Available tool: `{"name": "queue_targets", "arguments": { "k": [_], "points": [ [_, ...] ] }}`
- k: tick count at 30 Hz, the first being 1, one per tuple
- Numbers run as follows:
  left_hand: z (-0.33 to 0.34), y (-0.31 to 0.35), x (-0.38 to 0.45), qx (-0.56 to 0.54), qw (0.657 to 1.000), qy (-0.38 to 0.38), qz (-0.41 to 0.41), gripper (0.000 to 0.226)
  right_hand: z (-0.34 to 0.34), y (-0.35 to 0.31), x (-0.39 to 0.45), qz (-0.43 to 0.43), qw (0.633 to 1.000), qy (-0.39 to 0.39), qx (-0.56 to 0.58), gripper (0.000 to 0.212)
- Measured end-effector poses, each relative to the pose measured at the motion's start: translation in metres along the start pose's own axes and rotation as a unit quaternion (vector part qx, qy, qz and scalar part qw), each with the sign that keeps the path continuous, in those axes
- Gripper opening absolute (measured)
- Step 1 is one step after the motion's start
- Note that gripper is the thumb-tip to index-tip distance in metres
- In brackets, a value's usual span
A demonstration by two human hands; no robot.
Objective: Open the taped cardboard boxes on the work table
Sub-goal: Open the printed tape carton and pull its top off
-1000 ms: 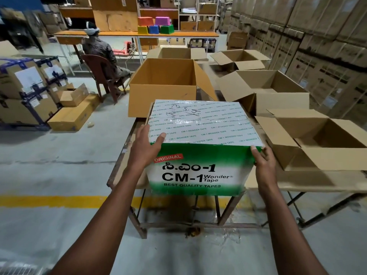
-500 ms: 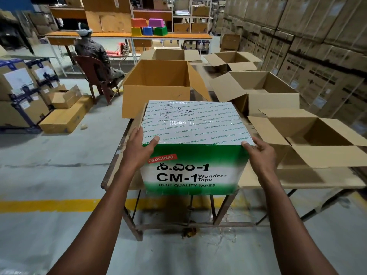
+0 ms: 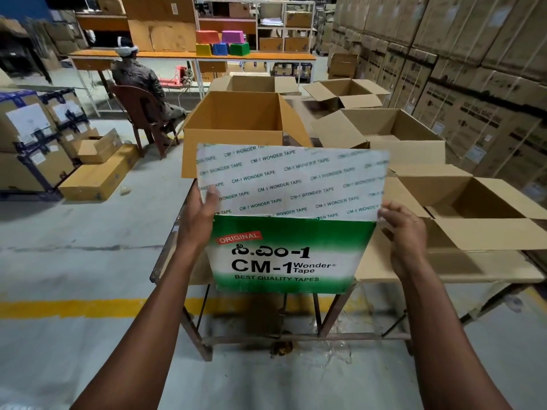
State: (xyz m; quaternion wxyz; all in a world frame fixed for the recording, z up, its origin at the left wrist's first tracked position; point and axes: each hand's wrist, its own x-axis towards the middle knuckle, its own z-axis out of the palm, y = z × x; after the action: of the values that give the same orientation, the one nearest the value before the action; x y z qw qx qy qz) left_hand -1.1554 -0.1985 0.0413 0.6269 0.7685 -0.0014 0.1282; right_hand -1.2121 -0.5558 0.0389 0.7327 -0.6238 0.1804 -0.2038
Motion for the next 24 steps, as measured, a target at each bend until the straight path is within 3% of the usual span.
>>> {"name": "queue_targets", "arguments": {
  "k": [4,5,8,12,16,19,22,24],
  "points": [
    [-0.007,-0.001,-0.009,-0.128,0.985,0.117,0.005,0.067,-0.011,0.006,-0.001,-0.022,1.0,0.001,0.014,0.03],
    [-0.013,-0.007,-0.008,-0.172,0.979,0.112,-0.01,0.071,-0.014,0.007,-0.001,-0.032,0.999,-0.009,0.011,0.03],
    [-0.036,-0.023,-0.005,-0.169,0.985,-0.02,-0.026,0.087,-0.022,0.009,-0.001,-0.061,0.996,-0.072,0.004,0.024],
    [-0.052,-0.02,-0.003,-0.043,0.998,-0.053,0.014,0.059,-0.033,0.006,-0.004,-0.085,0.981,-0.147,-0.091,0.011],
    [-0.041,-0.009,0.0,0.144,0.981,-0.09,0.096,0.021,-0.031,0.003,-0.01,-0.106,0.945,-0.173,-0.256,0.029],
    [-0.017,0.002,-0.006,0.312,0.934,-0.1,0.14,0.036,-0.019,0.009,-0.016,-0.179,0.908,-0.143,-0.351,0.044],
    [0.009,0.006,-0.018,0.347,0.915,-0.151,0.137,0.057,-0.008,0.01,-0.019,-0.194,0.887,-0.111,-0.405,0.049],
    [0.02,0.001,-0.022,0.38,0.9,-0.158,0.144,0.058,-0.002,0.006,-0.019,-0.197,0.872,-0.129,-0.43,0.047]
  ]
}}
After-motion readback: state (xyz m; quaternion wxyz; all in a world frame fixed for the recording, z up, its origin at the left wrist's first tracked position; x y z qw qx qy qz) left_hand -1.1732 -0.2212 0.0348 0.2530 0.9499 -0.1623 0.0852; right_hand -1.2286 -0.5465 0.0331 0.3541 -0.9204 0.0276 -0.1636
